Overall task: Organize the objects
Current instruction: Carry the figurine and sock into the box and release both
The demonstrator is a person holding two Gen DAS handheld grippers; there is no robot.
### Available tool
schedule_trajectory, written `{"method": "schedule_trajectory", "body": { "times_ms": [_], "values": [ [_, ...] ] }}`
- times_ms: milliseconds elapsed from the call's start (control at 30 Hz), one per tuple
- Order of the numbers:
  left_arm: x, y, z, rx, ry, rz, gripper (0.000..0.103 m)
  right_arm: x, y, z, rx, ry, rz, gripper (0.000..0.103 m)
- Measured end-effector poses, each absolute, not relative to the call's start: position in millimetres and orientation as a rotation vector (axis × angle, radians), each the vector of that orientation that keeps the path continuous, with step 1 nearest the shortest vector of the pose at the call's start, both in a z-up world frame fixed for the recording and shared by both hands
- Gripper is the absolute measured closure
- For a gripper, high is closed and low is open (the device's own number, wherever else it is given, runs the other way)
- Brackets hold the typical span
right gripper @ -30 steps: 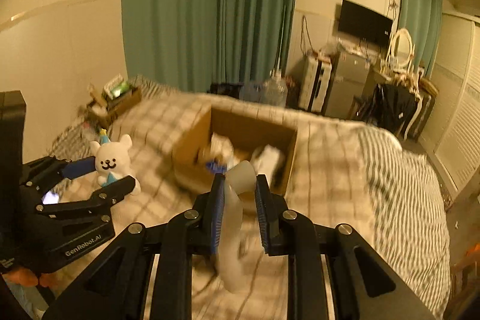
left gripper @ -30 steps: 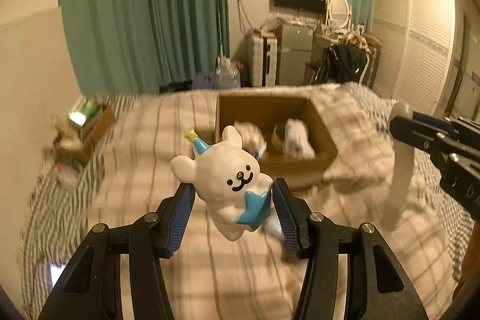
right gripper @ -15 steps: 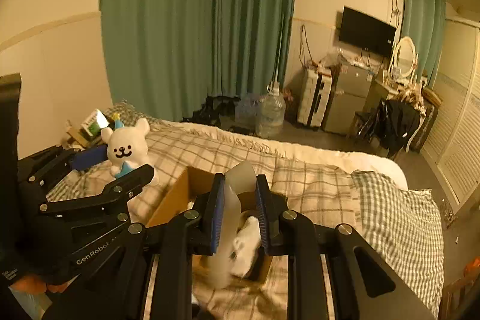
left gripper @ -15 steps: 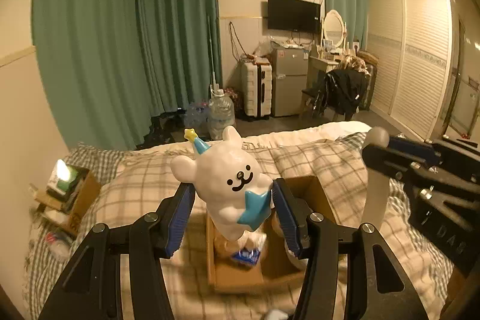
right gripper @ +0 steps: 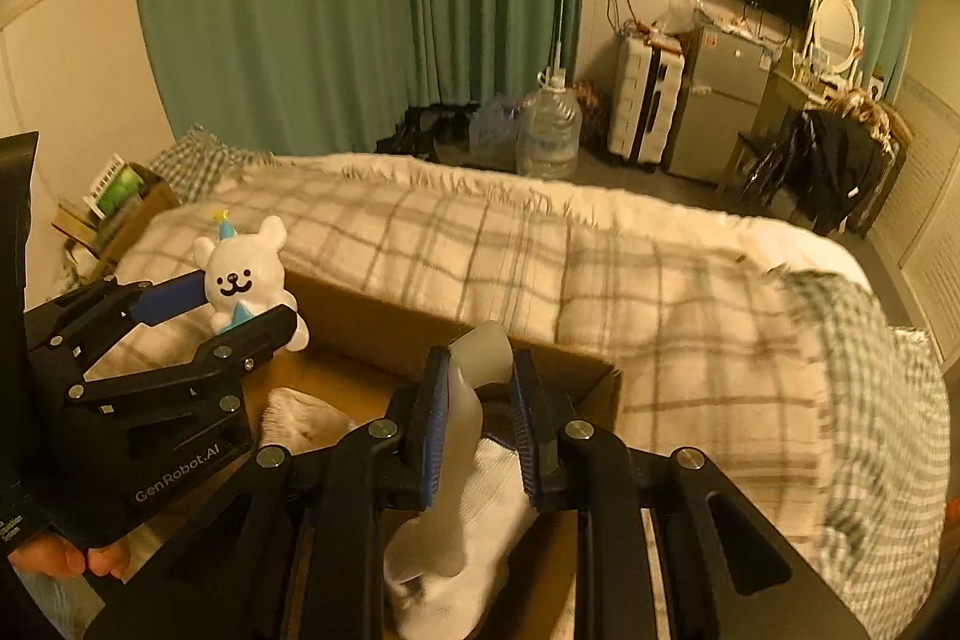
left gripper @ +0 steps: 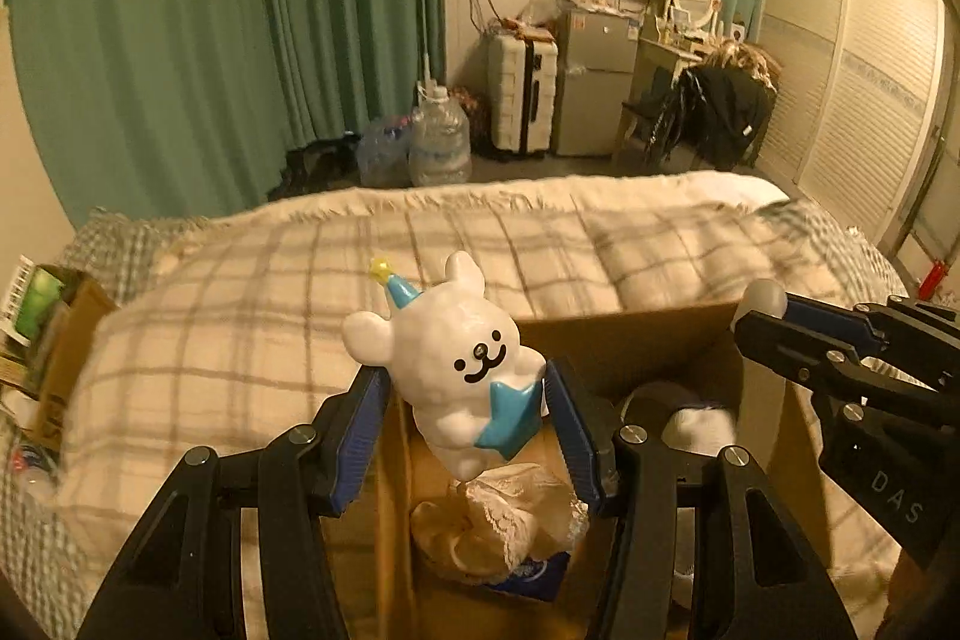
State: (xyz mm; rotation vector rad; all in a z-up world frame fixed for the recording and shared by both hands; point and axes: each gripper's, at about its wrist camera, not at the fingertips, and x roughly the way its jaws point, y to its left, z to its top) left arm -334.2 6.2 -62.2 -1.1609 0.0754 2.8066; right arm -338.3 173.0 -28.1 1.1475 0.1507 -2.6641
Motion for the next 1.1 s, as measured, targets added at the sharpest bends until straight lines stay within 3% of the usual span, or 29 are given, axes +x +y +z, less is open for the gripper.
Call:
{"method": "schedule_trajectory", "body": {
  "times_ms": [100,133,167,200,233,267,500,767,933,1100],
  "values": [
    [-336.0,11.8,-71.4,-1.152,0.094,2.758,0.047,-341.8,176.6,-37.2,1.142,0.107,-2.650,0.079],
    [-336.0,14.4,-70.4,-1.153,0.110,2.744,0.045,-340.7,177.6,-36.1,1.138,0.090,-2.644,0.066],
    [-333.1,17.6,-67.3,-1.141,0.132,2.733,0.038,-340.3,179.4,-32.8,1.132,0.073,-2.649,0.045],
    [-328.4,19.8,-62.5,-1.125,0.156,2.741,0.030,-337.6,182.8,-26.5,1.116,0.048,-2.666,0.038],
    [-324.5,21.7,-55.1,-1.100,0.183,2.760,0.014,-334.0,184.8,-17.2,1.090,0.027,-2.682,0.036],
    [-314.8,23.8,-43.6,-1.055,0.209,2.791,0.006,-328.1,188.1,-6.8,1.064,0.014,-2.695,0.036],
    [-258.7,23.8,32.8,-0.942,0.201,2.859,0.006,-258.6,204.2,86.7,0.934,0.080,-2.816,0.031],
    [-158.0,7.1,138.3,-0.767,0.038,2.948,0.000,-151.0,221.6,176.5,0.803,0.156,-2.981,0.022],
    [-102.3,2.2,158.8,-0.703,0.019,2.975,0.000,-98.3,223.1,192.5,0.764,0.154,-3.004,0.018],
    [-65.4,-5.0,146.2,-0.707,0.014,3.006,0.000,-53.5,219.0,181.9,0.760,0.142,-2.999,0.015]
  ]
}}
